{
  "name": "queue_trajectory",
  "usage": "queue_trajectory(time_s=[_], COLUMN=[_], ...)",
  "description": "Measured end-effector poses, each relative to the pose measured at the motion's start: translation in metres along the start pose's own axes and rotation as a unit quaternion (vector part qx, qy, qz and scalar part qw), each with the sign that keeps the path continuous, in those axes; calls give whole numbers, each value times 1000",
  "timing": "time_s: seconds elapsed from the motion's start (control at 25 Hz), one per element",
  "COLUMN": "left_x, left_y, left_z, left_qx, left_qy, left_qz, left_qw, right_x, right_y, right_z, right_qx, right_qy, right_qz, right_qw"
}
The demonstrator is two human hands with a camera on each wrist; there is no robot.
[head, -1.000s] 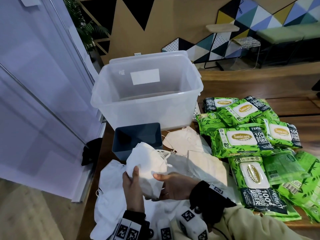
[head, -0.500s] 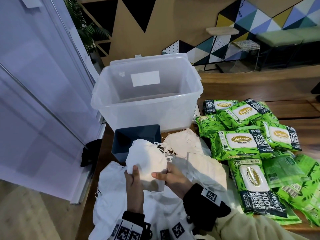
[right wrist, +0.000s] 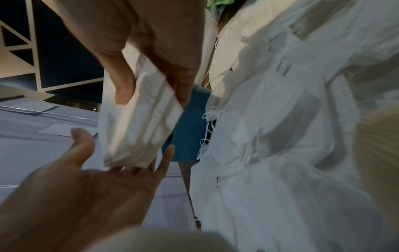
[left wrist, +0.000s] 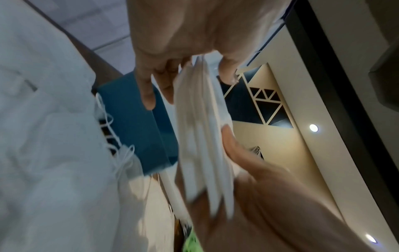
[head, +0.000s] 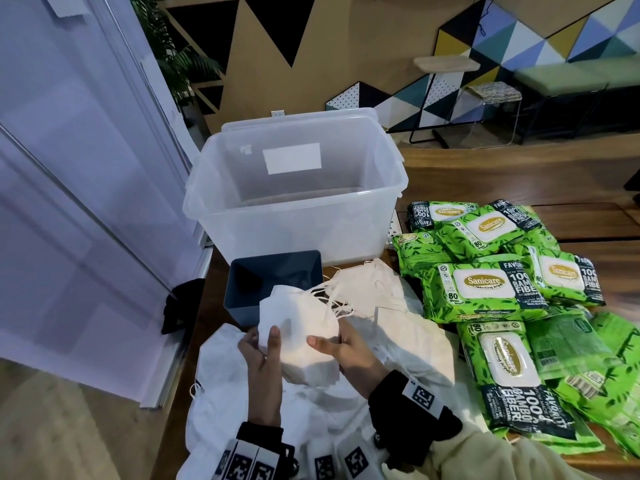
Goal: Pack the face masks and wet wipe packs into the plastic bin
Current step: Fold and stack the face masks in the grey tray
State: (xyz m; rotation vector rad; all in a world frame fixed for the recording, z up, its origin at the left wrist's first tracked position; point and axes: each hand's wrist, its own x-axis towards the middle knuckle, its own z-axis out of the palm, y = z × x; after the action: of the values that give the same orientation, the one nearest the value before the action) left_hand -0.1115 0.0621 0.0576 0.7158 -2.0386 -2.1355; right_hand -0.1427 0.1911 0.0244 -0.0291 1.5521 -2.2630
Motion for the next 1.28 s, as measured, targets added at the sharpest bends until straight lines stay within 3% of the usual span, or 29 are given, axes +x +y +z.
queue_trajectory(time_s=[0.16,0.24,0.32,0.48,0.6,0.72,0.84,1.0,1.28], left_x=[24,36,37,28,28,19,17,32,45], left_y=[18,20,17,4,5,0,2,2,-10], left_z=[-17,-19,-20,-23,-24,-14,-2,-10,-10], left_qx=[60,128,144,137,70,-16,-52,-141,-113], left_qy=[-88,-152,-175,-144,-110,-71,-45,-27,-25], left_qz=[82,84,54,-12,-22,-88,-127,-120,-132], left_qw=[991,976,973,980,991,993,990,982,984], right_x=[1,2,2,-1,3,9,14,22,31], right_y=[-6,-11,-15,-10,-8,-12,-6,7,7], right_z=[-6,-9,-10,-15,-15,-11,-1,5,4], right_qx=[-38,-41,-46,-42,-8,31,14,-1,-55], right_qy=[-43,-61,-68,-89,-46,6,0,-40,-41], right_qz=[31,37,42,56,48,49,34,73,118], right_qw=[998,997,996,994,998,998,999,997,991])
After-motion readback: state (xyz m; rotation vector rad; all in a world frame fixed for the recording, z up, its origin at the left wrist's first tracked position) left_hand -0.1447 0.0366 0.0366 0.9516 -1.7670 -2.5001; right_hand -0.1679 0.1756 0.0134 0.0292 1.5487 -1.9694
